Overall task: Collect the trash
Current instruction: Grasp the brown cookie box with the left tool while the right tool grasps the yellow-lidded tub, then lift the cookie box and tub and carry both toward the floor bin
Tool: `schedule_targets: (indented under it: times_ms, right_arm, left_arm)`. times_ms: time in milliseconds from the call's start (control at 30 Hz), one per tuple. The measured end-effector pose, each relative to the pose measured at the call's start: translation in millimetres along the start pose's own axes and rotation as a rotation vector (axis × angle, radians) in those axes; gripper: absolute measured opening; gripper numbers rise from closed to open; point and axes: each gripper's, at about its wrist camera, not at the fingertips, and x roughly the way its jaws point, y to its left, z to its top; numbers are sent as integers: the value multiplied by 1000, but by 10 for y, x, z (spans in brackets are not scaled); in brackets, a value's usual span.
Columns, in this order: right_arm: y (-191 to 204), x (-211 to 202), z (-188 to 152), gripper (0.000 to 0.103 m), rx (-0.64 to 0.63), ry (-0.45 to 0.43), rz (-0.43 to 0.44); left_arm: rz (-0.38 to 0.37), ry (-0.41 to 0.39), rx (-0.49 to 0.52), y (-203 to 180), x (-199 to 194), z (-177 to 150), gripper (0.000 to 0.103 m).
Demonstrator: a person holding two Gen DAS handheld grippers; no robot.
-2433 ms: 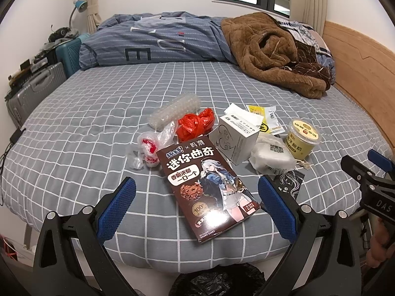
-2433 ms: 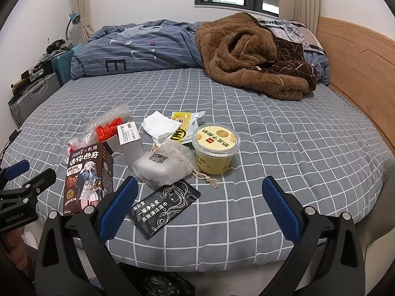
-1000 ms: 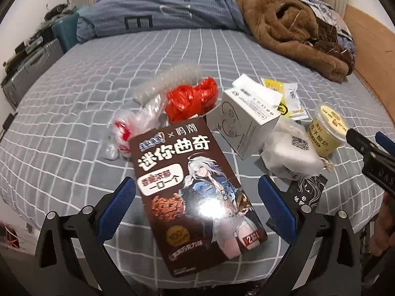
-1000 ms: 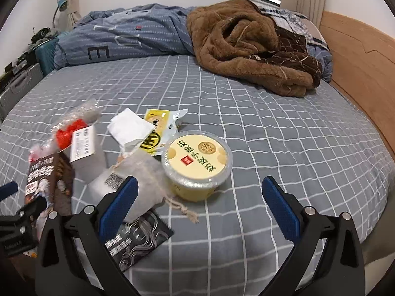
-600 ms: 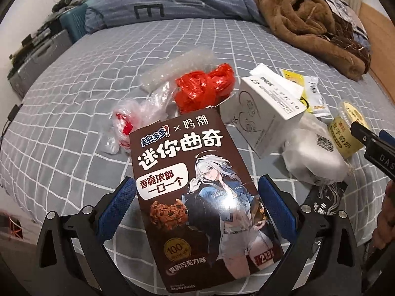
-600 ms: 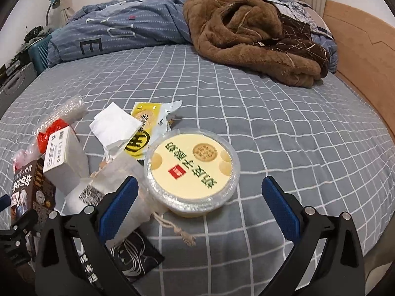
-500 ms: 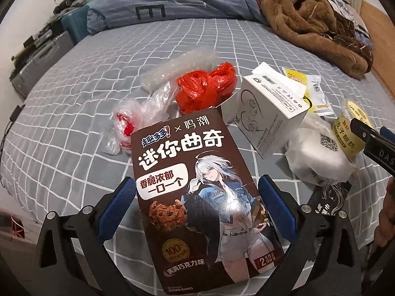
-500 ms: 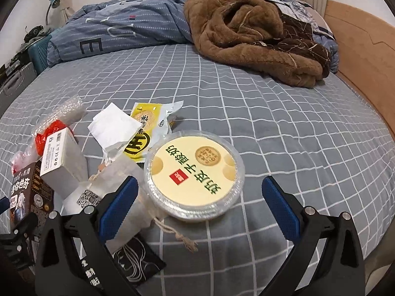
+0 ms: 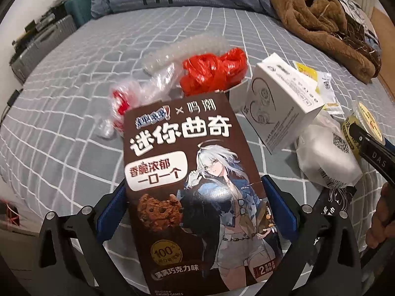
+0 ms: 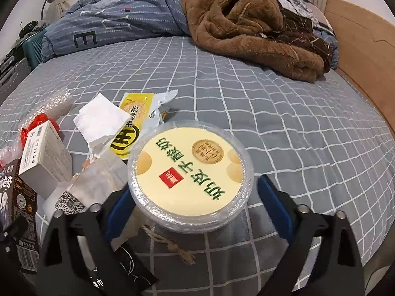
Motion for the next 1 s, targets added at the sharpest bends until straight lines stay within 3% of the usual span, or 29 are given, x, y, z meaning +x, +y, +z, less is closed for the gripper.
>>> schedule_targets:
  times_ms: [133, 1000]
  right_arm:
    - [5, -11, 2, 79, -4, -6, -5]
    - [-18, -530, 139, 79, -1, -80, -18]
  left_arm:
    - [-13, -8, -6, 13, -6, -8, 97]
    - [-51, -75, 32, 71, -432, 19, 96]
